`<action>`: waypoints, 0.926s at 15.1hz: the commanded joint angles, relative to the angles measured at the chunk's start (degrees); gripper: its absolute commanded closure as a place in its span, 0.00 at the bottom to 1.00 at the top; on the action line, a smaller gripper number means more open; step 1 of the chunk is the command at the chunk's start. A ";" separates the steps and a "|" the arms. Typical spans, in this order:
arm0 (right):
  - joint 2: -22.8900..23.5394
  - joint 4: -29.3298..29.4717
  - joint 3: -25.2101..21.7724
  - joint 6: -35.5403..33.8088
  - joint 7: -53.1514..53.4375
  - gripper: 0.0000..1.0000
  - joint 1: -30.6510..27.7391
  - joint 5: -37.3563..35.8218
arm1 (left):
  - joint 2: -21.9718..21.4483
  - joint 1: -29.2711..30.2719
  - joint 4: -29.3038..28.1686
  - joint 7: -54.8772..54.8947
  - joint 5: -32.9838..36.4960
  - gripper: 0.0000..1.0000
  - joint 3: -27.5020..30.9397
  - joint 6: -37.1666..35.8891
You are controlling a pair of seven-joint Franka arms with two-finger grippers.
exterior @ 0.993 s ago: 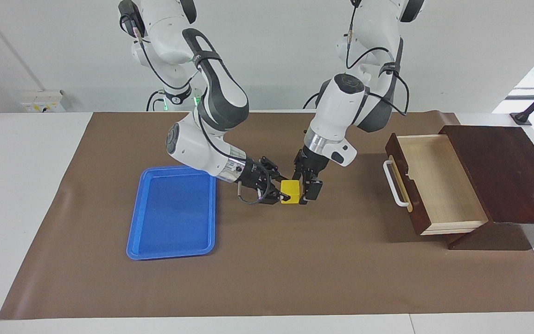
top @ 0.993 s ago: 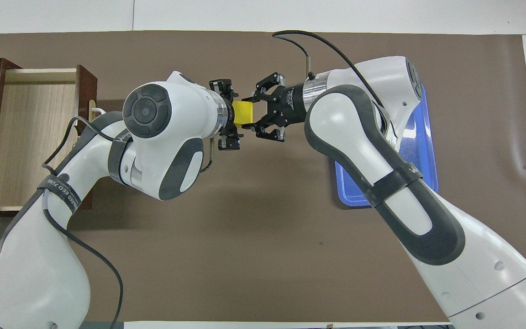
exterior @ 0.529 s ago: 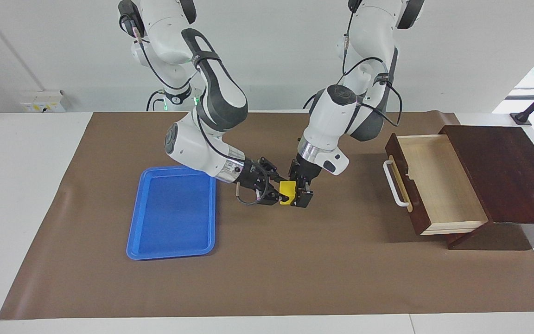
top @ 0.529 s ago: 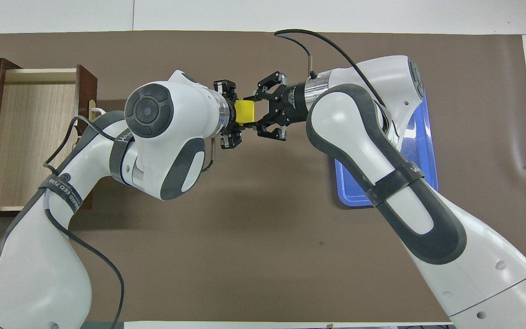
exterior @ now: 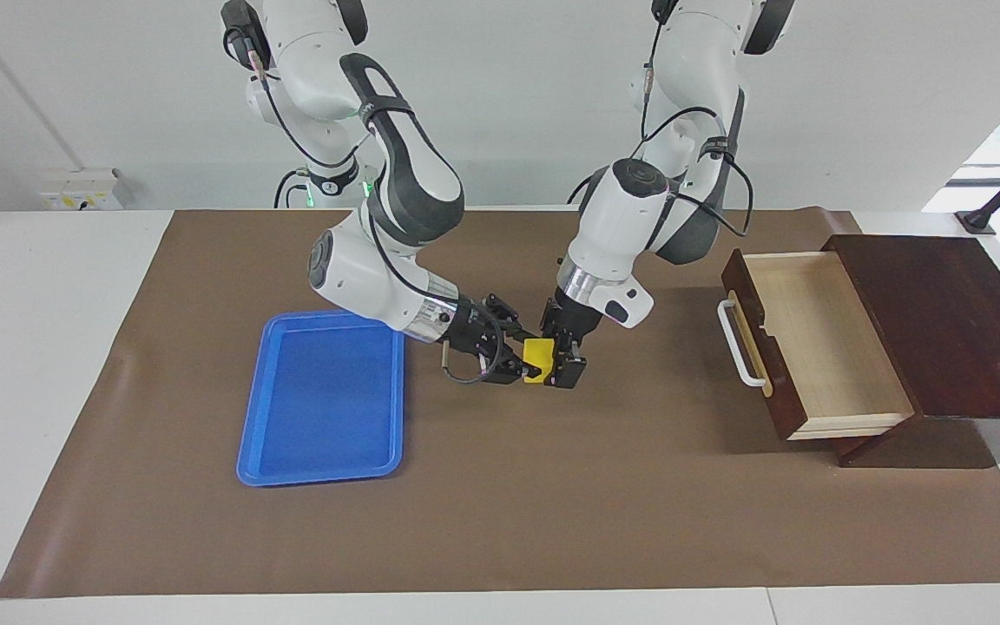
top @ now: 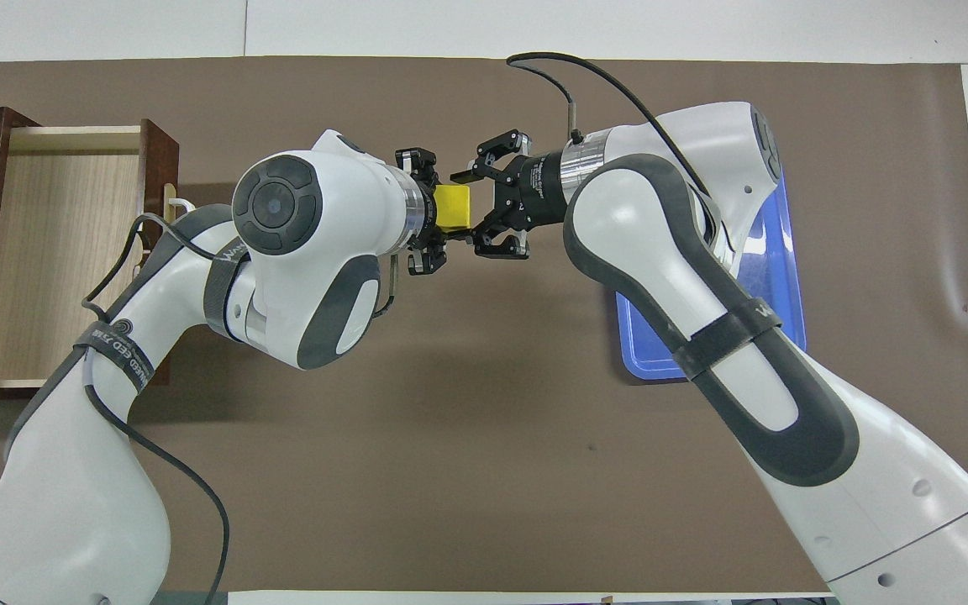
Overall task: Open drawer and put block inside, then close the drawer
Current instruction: 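Grasp the cube with the left gripper and open the right gripper, then lower the cube into the drawer with the left gripper while the right gripper retracts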
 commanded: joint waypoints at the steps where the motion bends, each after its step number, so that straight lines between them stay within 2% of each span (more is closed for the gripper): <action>1: -0.28 0.53 0.27 -0.31 1.96 0.00 -0.88 -0.42 | 0.24 -0.71 1.12 1.16 -0.65 1.00 0.82 -0.51; 4: -0.36 0.61 0.18 -0.66 2.23 0.00 -1.41 -0.42 | -2.04 0.26 1.38 4.22 -0.56 1.00 1.08 -6.64; 6: -0.71 0.70 0.10 -2.41 2.23 0.00 -3.51 -1.03 | -5.46 3.58 2.52 7.48 -0.65 1.00 1.34 -15.50; 9: -3.17 0.79 -0.34 -6.18 1.53 0.00 -7.72 -7.15 | -9.07 13.40 5.34 16.76 -1.17 1.00 1.26 -27.81; 11: -4.40 1.23 -0.34 -10.22 -0.22 0.00 -10.80 -12.18 | -11.88 20.01 5.34 23.54 -3.71 1.00 1.25 -31.79; 14: -6.95 1.49 -0.43 -17.42 -11.09 0.00 -14.58 -18.85 | -13.30 29.85 4.73 35.93 -4.87 1.00 1.61 -35.75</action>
